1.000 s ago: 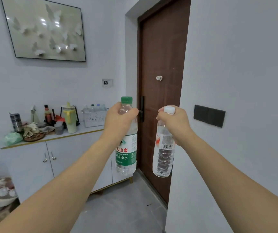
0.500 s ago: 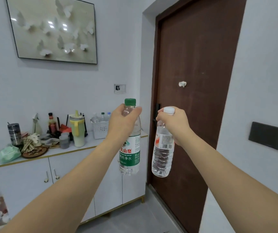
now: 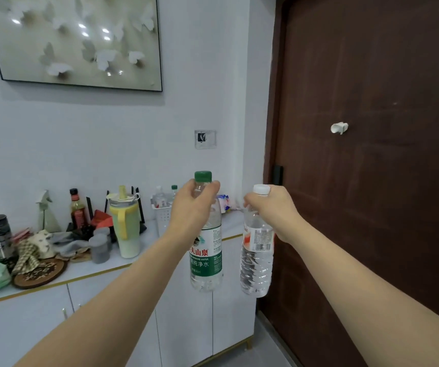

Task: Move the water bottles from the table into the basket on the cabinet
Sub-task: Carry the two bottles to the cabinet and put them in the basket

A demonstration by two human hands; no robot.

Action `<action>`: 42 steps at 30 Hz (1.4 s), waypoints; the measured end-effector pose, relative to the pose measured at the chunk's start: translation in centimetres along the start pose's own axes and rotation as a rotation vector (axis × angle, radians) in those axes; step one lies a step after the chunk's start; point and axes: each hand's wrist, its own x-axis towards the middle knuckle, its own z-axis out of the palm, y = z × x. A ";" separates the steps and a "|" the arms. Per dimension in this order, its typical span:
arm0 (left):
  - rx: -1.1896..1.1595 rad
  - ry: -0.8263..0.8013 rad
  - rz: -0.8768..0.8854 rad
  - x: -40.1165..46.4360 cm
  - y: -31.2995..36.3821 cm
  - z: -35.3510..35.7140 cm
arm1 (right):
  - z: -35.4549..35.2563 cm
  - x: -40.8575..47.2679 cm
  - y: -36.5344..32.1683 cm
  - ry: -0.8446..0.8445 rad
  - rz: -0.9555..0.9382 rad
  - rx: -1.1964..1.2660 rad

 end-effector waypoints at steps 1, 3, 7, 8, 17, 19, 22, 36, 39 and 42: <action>0.009 0.007 -0.001 1.8 -0.8 0.2 | 0.9 1.9 0.8 -0.032 -0.002 -0.037; 0.019 0.025 -0.004 5.9 -2.1 0.6 | 2.7 6.0 2.0 -0.095 -0.014 -0.101; 0.060 0.002 -0.031 14.8 -2.9 0.7 | 5.7 14.8 2.5 -0.132 -0.054 -0.085; 0.082 -0.001 -0.040 17.0 -3.1 0.6 | 6.5 17.0 2.3 -0.124 -0.064 -0.064; 0.129 0.043 -0.094 32.6 -6.4 -2.5 | 15.5 31.8 0.7 -0.162 -0.143 -0.324; 0.121 0.072 -0.104 35.8 -7.9 -3.3 | 17.8 34.2 1.2 -0.164 -0.127 -0.324; 0.126 0.092 -0.113 40.0 -10.4 -4.6 | 20.7 37.4 2.1 -0.187 -0.095 -0.231; 0.438 -0.027 -0.259 52.2 -26.1 -7.9 | 35.8 47.5 11.9 -0.391 0.103 -0.308; 0.526 -0.032 -0.316 53.0 -29.1 -7.7 | 37.9 48.3 14.1 -0.422 0.131 -0.345; 0.637 -0.074 -0.388 53.2 -31.8 -7.6 | 39.6 48.9 16.3 -0.435 0.159 -0.343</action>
